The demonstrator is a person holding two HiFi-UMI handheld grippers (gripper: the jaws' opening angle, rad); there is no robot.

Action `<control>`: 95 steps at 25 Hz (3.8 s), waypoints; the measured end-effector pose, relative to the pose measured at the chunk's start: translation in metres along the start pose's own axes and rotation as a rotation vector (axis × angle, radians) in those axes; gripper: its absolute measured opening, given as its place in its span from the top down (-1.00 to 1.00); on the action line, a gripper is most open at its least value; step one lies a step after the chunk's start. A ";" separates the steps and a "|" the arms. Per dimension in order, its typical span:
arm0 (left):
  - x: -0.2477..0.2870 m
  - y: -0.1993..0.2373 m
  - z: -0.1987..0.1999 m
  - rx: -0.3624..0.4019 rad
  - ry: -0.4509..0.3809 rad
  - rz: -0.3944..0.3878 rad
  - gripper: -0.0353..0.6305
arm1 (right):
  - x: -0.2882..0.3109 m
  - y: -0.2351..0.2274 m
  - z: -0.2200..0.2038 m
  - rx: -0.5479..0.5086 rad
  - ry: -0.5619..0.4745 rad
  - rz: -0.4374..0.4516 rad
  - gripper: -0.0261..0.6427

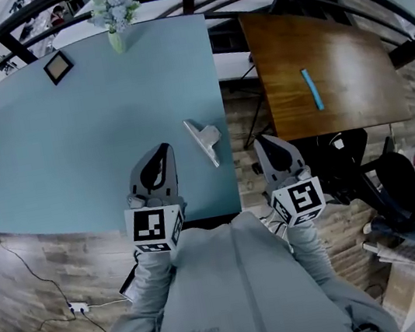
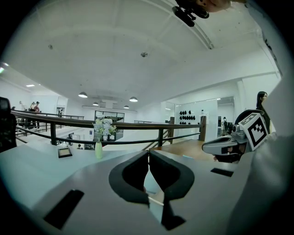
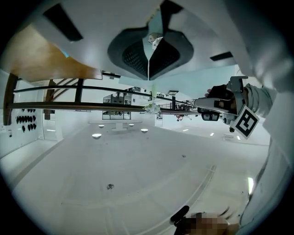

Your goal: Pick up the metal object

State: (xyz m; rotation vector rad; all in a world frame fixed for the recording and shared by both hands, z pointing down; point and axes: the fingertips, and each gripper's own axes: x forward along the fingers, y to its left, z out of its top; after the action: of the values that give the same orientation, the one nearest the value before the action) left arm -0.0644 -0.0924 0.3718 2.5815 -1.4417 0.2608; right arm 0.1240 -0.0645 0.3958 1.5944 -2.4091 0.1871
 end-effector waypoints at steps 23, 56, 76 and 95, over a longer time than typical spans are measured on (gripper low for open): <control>0.038 -0.003 -0.019 -0.018 0.077 -0.083 0.56 | 0.023 -0.010 -0.007 0.073 0.010 0.003 0.85; 0.117 -0.064 -0.122 0.153 0.394 -0.385 -0.09 | 0.014 -0.020 -0.056 0.190 0.093 -0.046 0.85; 0.165 -0.088 -0.208 0.324 0.628 -0.519 -0.21 | -0.004 -0.039 -0.099 0.284 0.159 -0.113 0.85; 0.167 -0.087 -0.234 0.356 0.760 -0.514 -0.20 | -0.011 -0.038 -0.111 0.320 0.175 -0.128 0.85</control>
State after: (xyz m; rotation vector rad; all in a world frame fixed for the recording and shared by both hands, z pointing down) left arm 0.0805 -0.1298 0.6321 2.5210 -0.4844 1.3238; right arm 0.1776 -0.0426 0.4988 1.7723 -2.2181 0.6873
